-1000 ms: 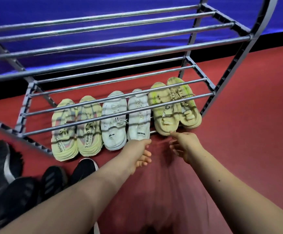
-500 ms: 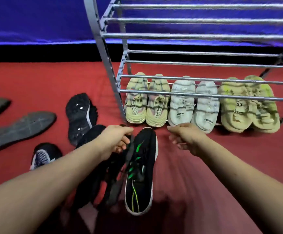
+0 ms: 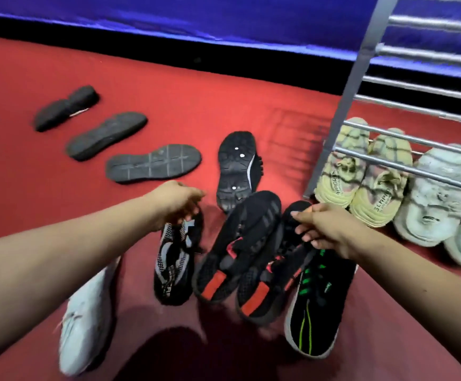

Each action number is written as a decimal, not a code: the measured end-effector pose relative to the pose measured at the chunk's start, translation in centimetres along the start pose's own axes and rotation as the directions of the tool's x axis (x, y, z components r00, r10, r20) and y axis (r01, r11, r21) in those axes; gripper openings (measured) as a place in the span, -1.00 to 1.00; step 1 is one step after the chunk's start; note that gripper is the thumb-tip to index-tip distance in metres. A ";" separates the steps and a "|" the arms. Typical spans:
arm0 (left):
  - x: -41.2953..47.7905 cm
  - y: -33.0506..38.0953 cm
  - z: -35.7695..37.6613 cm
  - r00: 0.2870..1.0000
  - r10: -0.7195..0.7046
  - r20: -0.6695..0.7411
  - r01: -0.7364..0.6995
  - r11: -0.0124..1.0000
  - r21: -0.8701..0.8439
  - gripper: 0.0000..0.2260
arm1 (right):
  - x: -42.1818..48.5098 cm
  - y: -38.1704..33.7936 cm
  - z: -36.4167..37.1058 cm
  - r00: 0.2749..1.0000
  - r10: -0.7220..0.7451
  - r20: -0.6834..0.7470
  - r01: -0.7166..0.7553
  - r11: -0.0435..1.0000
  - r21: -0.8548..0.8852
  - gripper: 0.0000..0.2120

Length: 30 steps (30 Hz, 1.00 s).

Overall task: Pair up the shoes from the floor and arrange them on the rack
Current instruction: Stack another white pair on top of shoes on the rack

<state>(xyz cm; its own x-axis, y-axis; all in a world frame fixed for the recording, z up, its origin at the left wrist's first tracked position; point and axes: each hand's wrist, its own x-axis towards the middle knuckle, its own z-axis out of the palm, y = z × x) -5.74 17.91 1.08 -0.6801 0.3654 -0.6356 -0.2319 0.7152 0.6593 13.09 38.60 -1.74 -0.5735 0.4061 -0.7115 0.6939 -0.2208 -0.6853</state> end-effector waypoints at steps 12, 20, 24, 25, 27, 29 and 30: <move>1.1 -7.6 -13.4 0.993 -0.104 0.054 0.089 0.969 0.229 -0.93 | 0.6 -7.9 12.5 0.987 -0.026 0.159 0.078 0.940 -0.331 -0.79; 2.3 -14.4 -19.0 0.998 -0.046 0.042 0.041 0.993 0.106 -0.91 | 1.2 -8.4 20.7 0.985 0.101 0.137 -0.029 0.892 -0.451 -0.78; 2.7 -17.7 -20.5 0.995 0.100 0.008 -0.098 0.946 0.310 -0.94 | 2.5 -10.1 26.5 0.982 0.049 0.184 0.041 0.888 -0.457 -0.80; 2.5 -18.3 -21.0 0.982 0.186 0.029 -0.179 0.876 0.449 -0.88 | 2.8 -10.2 27.8 0.981 0.035 0.191 0.056 0.891 -0.451 -0.78; 2.0 -19.4 -21.6 0.935 0.328 0.136 -0.337 0.704 0.625 -0.68 | 3.2 -10.0 29.8 0.978 0.027 0.205 0.073 0.884 -0.462 -0.76; 1.5 -20.4 -21.6 0.913 0.353 0.206 -0.400 0.667 0.628 -0.58 | 3.4 -9.1 30.8 0.974 0.037 0.223 0.080 0.865 -0.495 -0.77; 1.5 -20.8 -21.5 0.908 0.359 0.217 -0.413 0.671 0.617 -0.56 | 3.5 -8.7 30.9 0.973 0.042 0.225 0.082 0.855 -0.512 -0.77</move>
<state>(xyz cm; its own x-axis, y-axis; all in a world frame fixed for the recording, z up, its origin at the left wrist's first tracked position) -16.87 -9.23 -4.94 -0.5494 0.7177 -0.4279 0.5539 0.6962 0.4566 -8.37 14.54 -3.04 -0.6270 0.1862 -0.7564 0.7696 0.2986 -0.5644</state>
